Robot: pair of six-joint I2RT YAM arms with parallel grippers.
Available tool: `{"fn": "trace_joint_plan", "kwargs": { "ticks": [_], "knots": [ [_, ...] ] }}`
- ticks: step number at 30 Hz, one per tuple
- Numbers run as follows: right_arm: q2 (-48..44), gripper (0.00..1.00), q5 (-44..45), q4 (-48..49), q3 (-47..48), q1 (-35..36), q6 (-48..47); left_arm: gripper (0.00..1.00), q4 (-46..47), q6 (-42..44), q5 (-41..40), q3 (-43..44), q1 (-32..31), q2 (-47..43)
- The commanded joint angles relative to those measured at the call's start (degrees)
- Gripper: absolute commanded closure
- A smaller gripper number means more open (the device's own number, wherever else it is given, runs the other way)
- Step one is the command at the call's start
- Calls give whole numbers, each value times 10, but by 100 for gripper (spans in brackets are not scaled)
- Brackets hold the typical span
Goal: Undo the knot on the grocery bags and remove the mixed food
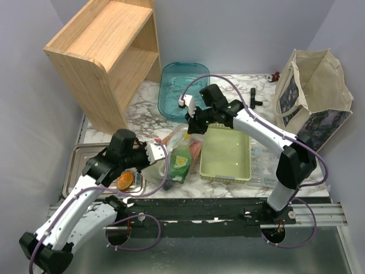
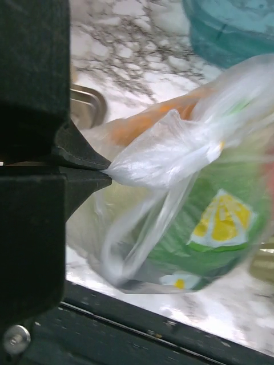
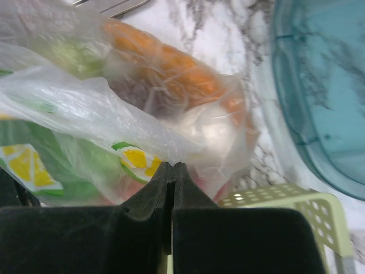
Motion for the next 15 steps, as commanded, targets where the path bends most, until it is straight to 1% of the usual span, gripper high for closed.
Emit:
{"fn": "trace_joint_plan", "kwargs": {
  "ticks": [1, 5, 9, 12, 13, 14, 15],
  "knots": [
    [-33, 99, 73, 29, -11, -36, -2, 100, -140, 118, -52, -90, 14, -98],
    [-44, 99, 79, 28, -20, -59, -5, 100, -166, 174, -95, -163, 15, -198],
    [-59, 99, 68, 23, -28, -71, -12, 100, -137, 185, -116, -196, 15, -264],
    [-54, 99, 9, -6, 10, -70, -10, 100, -121, 179, -107, -191, 15, -281],
    [-45, 87, -19, -22, 32, -67, -1, 100, -115, 174, -98, -184, 15, -280],
    [-35, 72, -38, -35, 57, -62, 7, 100, -109, 169, -91, -177, 15, -278],
    [-27, 51, -52, -47, 75, -54, 12, 98, -103, 164, -79, -167, 15, -274]
  ]
}}
